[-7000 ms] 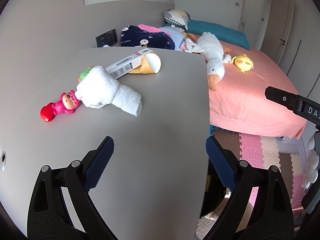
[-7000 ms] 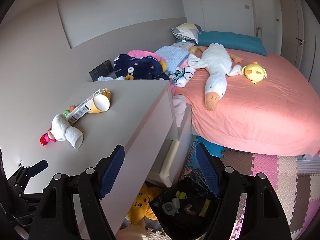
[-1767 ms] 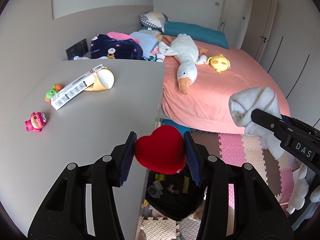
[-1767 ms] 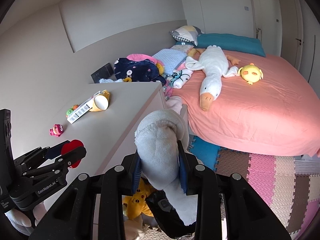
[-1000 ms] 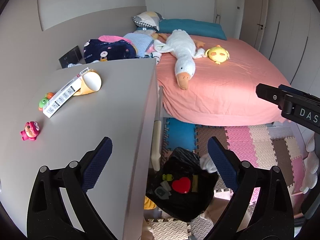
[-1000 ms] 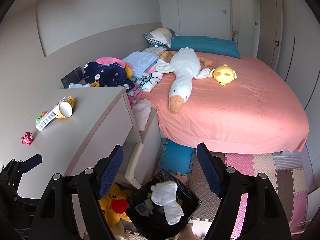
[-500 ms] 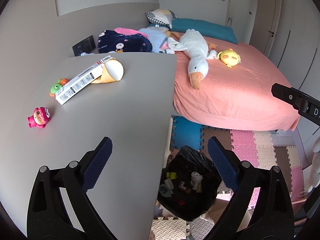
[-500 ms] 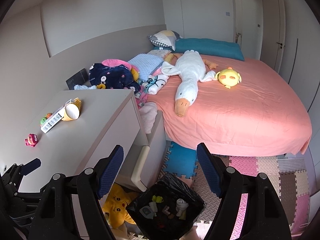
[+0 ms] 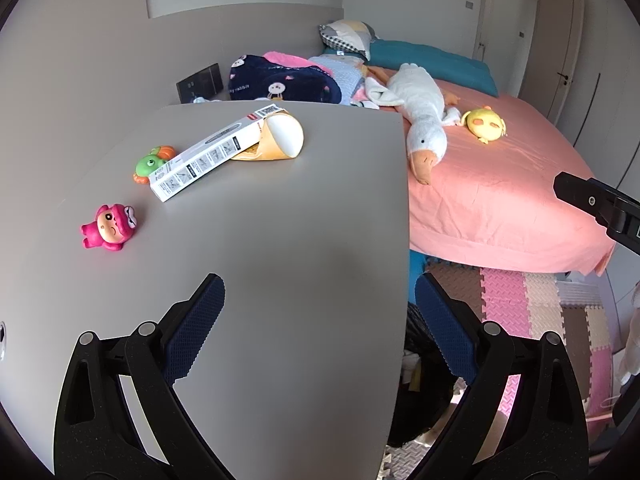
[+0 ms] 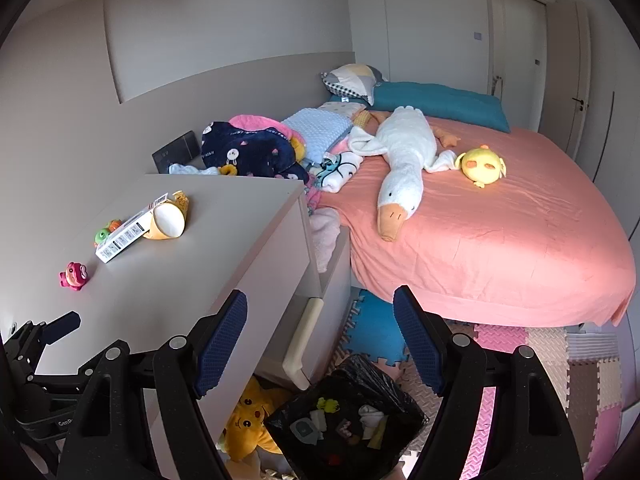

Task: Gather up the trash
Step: 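Move both open grippers back over the desk toward the pink doll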

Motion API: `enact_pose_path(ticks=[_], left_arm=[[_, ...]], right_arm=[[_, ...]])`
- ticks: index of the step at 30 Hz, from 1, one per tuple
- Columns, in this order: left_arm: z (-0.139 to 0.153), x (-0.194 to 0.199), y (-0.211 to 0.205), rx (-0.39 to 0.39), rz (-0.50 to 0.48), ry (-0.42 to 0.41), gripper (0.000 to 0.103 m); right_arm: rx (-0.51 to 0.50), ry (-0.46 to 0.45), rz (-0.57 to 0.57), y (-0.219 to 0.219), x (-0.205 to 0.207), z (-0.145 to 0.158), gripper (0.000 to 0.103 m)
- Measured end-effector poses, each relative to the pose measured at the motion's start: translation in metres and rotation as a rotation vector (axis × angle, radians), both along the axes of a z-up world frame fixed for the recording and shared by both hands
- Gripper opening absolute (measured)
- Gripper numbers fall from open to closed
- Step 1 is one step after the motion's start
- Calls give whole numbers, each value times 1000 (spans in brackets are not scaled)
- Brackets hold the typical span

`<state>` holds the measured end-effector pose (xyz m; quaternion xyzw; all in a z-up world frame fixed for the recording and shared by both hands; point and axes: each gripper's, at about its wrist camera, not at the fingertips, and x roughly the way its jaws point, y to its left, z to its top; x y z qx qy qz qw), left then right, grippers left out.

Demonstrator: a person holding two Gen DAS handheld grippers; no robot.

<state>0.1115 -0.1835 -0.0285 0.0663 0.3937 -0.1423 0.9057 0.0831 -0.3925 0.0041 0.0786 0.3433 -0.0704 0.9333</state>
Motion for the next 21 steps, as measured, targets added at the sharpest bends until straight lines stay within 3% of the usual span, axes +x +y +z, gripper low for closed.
enact_pose_path(ticks=[21], left_arm=[[-4, 33, 79, 20, 125, -11, 93]], right_arm=[[19, 32, 134, 70, 52, -16, 76]])
